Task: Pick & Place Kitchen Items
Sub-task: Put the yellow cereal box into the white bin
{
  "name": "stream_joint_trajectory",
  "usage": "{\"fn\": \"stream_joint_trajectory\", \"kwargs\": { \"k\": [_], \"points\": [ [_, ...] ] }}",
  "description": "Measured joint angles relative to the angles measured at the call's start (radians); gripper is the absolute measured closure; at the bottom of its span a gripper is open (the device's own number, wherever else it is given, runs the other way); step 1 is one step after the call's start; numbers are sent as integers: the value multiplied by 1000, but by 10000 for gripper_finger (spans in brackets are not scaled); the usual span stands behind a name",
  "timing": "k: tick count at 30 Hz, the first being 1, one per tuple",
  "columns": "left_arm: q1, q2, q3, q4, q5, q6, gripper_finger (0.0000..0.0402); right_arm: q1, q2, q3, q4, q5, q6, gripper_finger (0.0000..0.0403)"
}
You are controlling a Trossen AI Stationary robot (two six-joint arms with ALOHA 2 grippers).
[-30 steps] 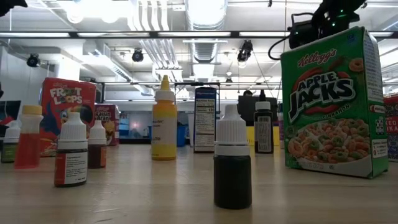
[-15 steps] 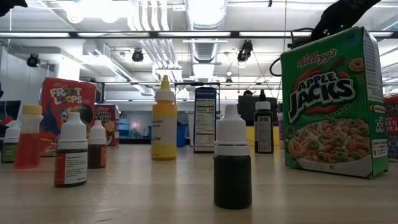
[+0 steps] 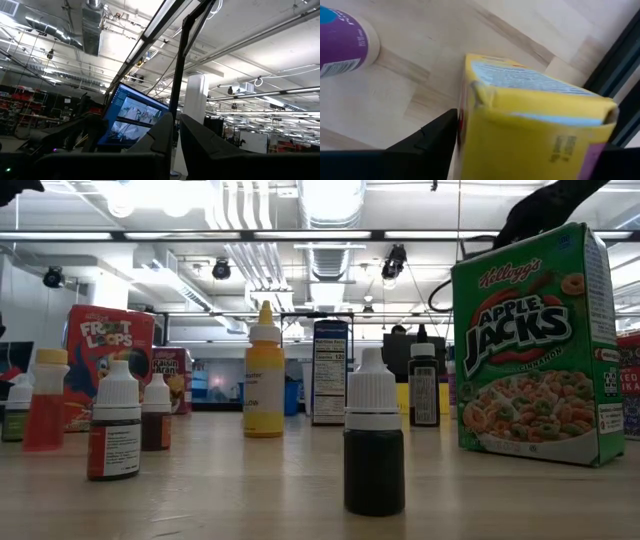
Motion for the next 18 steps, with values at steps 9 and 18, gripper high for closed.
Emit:
{"fn": "stream_joint_trajectory", "kwargs": {
  "k": [9,18],
  "points": [
    [0,0,0,0,0,0,362,0,18,1,9,2,-12,219],
    [0,0,0,0,0,0,362,-20,-4,1,10,3,-41,243]
  ]
}}
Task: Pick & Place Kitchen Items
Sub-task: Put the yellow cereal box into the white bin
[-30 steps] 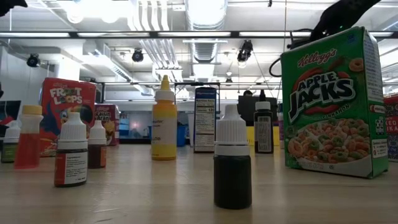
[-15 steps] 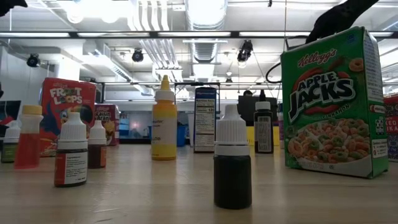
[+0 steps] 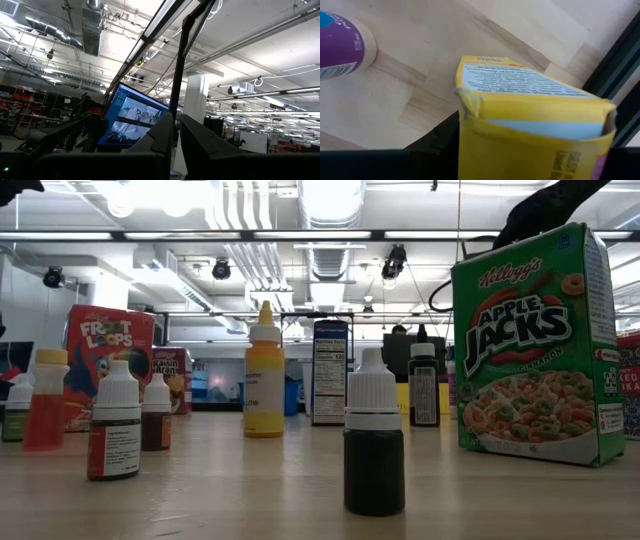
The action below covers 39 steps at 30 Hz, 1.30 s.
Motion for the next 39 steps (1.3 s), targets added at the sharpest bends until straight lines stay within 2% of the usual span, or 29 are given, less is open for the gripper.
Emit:
{"fn": "stream_joint_trajectory", "kwargs": {
  "k": [10,19,30,39],
  "points": [
    [0,0,0,0,0,0,362,-2,-3,0,0,0,-2,233],
    [0,0,0,0,0,0,362,-2,-3,34,-4,-5,-3,255],
    [0,0,0,0,0,0,362,-1,-3,82,-23,-80,3,247],
    [0,0,0,0,0,0,362,3,-5,200,-69,-86,-1,259]
  ]
}}
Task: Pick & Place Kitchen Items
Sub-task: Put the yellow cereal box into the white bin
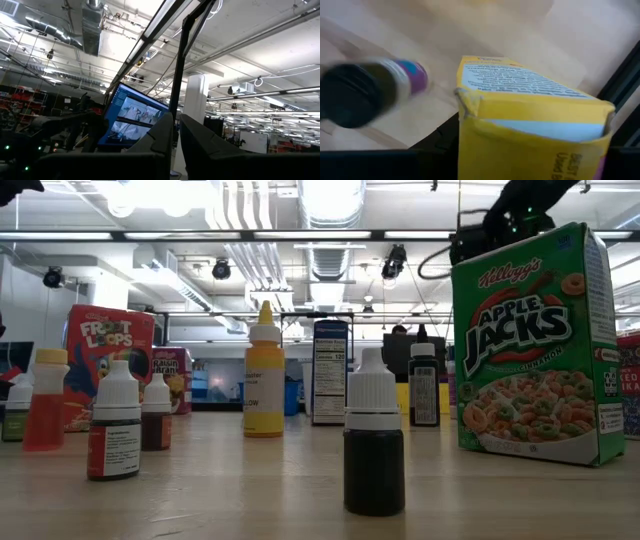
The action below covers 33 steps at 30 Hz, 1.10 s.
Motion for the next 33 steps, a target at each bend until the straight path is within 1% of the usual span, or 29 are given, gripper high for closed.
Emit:
{"fn": "stream_joint_trajectory", "kwargs": {
  "k": [5,11,17,22,27,33],
  "points": [
    [0,0,0,0,0,0,362,18,0,93,-47,0,-7,252],
    [0,0,0,0,0,0,362,63,1,213,-49,-4,7,264],
    [0,0,0,0,0,0,362,126,35,326,51,-27,66,261],
    [0,0,0,0,0,0,362,167,152,449,90,-31,111,260],
    [0,0,0,0,0,0,362,174,320,596,103,-50,163,266],
    [0,0,0,0,0,0,362,174,512,759,88,-53,199,255]
  ]
}}
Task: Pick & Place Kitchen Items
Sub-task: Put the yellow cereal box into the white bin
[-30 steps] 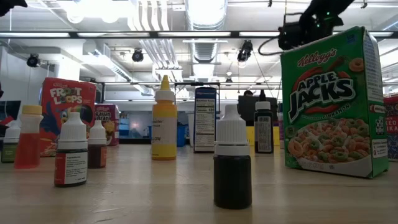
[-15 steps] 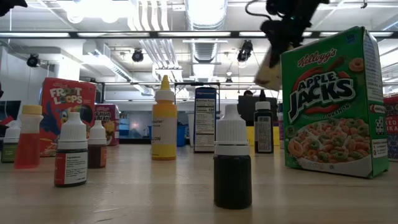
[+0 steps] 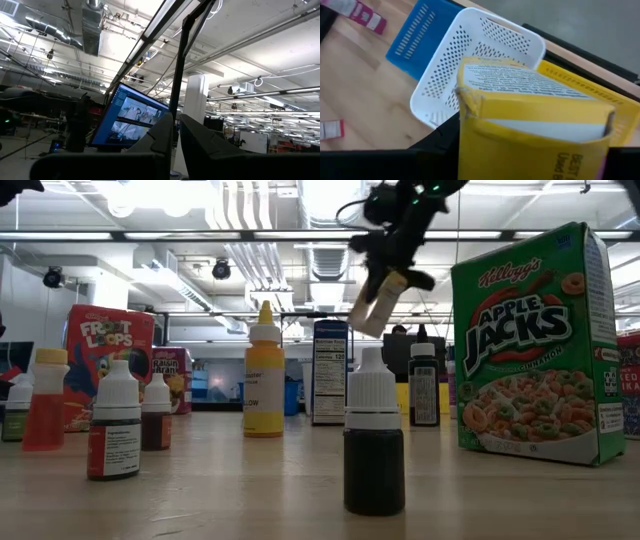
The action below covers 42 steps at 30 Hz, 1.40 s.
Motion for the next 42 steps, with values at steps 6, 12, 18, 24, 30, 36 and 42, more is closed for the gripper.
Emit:
{"fn": "stream_joint_trajectory", "kwargs": {
  "k": [6,12,18,24,30,36,42],
  "points": [
    [0,0,0,0,0,0,362,-2,160,162,-27,0,37,263],
    [0,0,0,0,0,0,362,-4,318,329,-100,8,52,261],
    [0,0,0,0,0,0,362,-22,408,422,-246,70,114,249],
    [0,0,0,0,0,0,362,-36,402,415,-267,106,167,262],
    [0,0,0,0,0,0,362,-50,402,408,-252,106,177,254],
    [0,0,0,0,0,0,362,-50,400,393,-234,107,178,245],
    [0,0,0,0,0,0,362,-51,400,352,-196,107,201,260]
  ]
}}
